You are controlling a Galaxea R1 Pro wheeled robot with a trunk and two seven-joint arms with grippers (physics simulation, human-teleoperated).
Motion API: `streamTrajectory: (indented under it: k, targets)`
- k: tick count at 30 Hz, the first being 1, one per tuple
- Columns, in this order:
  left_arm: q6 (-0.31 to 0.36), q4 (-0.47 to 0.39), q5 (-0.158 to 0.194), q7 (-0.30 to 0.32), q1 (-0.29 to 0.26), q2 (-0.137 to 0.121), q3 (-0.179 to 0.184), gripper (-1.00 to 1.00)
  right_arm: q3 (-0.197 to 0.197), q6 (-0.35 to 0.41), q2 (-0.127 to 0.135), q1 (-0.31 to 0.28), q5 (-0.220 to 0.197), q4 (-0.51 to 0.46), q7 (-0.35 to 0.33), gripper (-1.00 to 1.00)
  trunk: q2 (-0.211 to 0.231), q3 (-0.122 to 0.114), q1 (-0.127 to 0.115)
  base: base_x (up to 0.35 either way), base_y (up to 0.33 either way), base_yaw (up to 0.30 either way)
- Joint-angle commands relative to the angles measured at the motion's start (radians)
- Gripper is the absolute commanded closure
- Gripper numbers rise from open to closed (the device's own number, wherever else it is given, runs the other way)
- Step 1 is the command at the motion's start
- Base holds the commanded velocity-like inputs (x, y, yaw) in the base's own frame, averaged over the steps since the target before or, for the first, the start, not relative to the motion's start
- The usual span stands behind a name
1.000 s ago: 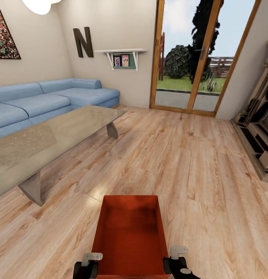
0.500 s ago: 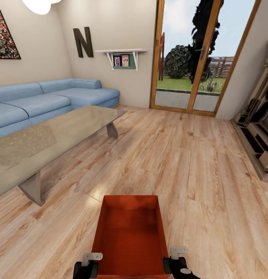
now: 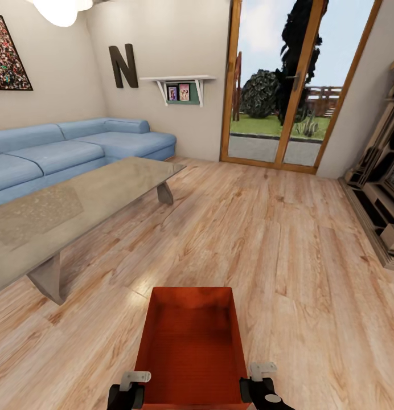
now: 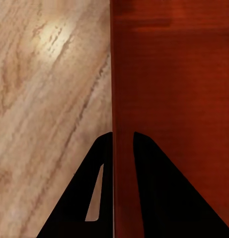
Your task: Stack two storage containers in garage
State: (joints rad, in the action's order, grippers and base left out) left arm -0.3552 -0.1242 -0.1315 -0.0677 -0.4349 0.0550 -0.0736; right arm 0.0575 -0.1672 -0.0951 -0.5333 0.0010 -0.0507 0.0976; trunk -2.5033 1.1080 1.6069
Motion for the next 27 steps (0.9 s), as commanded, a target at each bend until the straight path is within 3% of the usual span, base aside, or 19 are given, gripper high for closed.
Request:
streamTrajectory:
  k: [1,11,17,22,27]
  targets:
    - [-0.004,0.000,-0.010,-0.014,-0.001,0.000,-0.034,1.00,-0.001,-0.003,0.000,0.000,-0.004,0.002,0.008,1.00,0.000,-0.003,-0.001,0.000,0.000,0.000]
    - [-0.004,0.000,-0.010,-0.014,-0.001,0.000,-0.034,1.00,-0.001,-0.003,0.000,0.000,-0.004,0.002,0.008,1.00,0.000,-0.011,-0.002,0.000,0.000,0.000]
    - [-0.004,0.000,-0.010,-0.014,-0.001,0.000,-0.034,1.00,-0.001,-0.003,0.000,0.000,-0.004,0.002,0.008,1.00,0.002,-0.034,-0.004,0.000,0.000,0.000]
    - [-0.004,0.000,-0.010,-0.014,-0.001,0.000,-0.034,1.00,-0.001,-0.003,0.000,0.000,-0.004,0.002,0.008,1.00,0.002,-0.034,-0.004,0.000,0.000,0.000]
    - [-0.004,0.000,-0.010,-0.014,-0.001,0.000,-0.034,1.00,-0.001,-0.003,0.000,0.000,-0.004,0.002,0.008,1.00,0.003,-0.053,-0.006,0.000,0.000,0.000]
